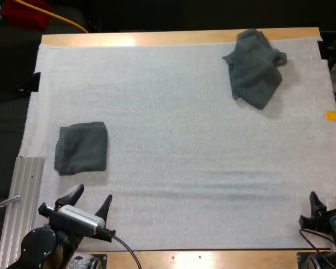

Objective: Pick towel from pile, fold and stack

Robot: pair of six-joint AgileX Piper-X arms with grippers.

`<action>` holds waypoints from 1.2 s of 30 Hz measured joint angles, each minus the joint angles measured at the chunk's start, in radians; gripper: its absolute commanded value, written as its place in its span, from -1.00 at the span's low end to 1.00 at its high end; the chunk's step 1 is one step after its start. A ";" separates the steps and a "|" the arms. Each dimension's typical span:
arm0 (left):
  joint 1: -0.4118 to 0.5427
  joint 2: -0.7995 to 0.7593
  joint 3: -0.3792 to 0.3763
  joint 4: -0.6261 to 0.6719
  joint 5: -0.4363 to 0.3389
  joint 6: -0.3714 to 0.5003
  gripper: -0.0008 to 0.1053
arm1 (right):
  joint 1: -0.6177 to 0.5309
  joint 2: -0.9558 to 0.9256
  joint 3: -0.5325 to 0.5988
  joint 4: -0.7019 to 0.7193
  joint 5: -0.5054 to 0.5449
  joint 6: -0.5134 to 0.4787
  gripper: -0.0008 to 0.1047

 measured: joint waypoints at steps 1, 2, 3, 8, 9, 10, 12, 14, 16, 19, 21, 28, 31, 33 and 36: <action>0.000 0.000 0.000 -0.002 0.000 0.000 0.20 | 0.000 0.000 0.003 0.004 0.000 0.000 0.11; 0.000 0.000 0.000 -0.002 0.000 0.000 0.20 | 0.000 0.000 0.004 0.006 0.000 0.000 0.11; 0.000 0.000 0.000 -0.004 0.000 0.000 0.20 | 0.000 0.000 0.004 0.006 0.000 0.000 0.11; 0.000 0.000 -0.003 0.002 0.000 -0.008 0.20 | 0.000 0.000 0.004 0.006 0.002 0.000 0.11; 0.000 0.000 -0.005 0.006 0.000 -0.008 0.20 | 0.000 0.000 0.004 0.004 0.002 0.000 0.11; 0.000 0.000 -0.007 0.012 0.000 -0.008 0.20 | 0.000 0.000 0.004 -0.002 0.002 0.000 0.11; 0.000 0.000 -0.013 0.015 0.000 -0.008 0.20 | 0.000 0.000 0.009 -0.033 0.002 0.000 0.11; 0.000 0.000 -0.013 0.015 0.000 -0.008 0.20 | 0.000 0.000 0.015 -0.054 0.002 0.000 0.11; 0.000 0.000 -0.013 0.015 0.000 -0.008 0.20 | 0.000 0.000 0.023 -0.064 0.002 0.000 0.11; 0.000 0.000 -0.013 0.015 0.000 -0.008 0.20 | 0.000 0.000 0.035 -0.074 0.002 0.000 0.11; 0.000 0.000 -0.013 0.015 0.000 -0.008 0.20 | 0.000 0.000 0.035 -0.075 0.002 0.000 0.11; 0.000 0.000 -0.013 0.015 0.000 -0.008 0.20 | 0.000 0.000 0.035 -0.075 0.002 0.000 0.11; 0.000 0.000 -0.013 0.015 0.000 -0.008 0.20 | 0.000 0.000 0.035 -0.075 0.002 0.000 0.11; 0.000 0.000 -0.013 0.015 0.000 -0.008 0.20 | 0.000 0.000 0.035 -0.075 0.002 0.000 0.11; 0.000 0.000 -0.013 0.015 0.000 -0.008 0.20 | 0.000 0.000 0.035 -0.075 0.002 0.000 0.11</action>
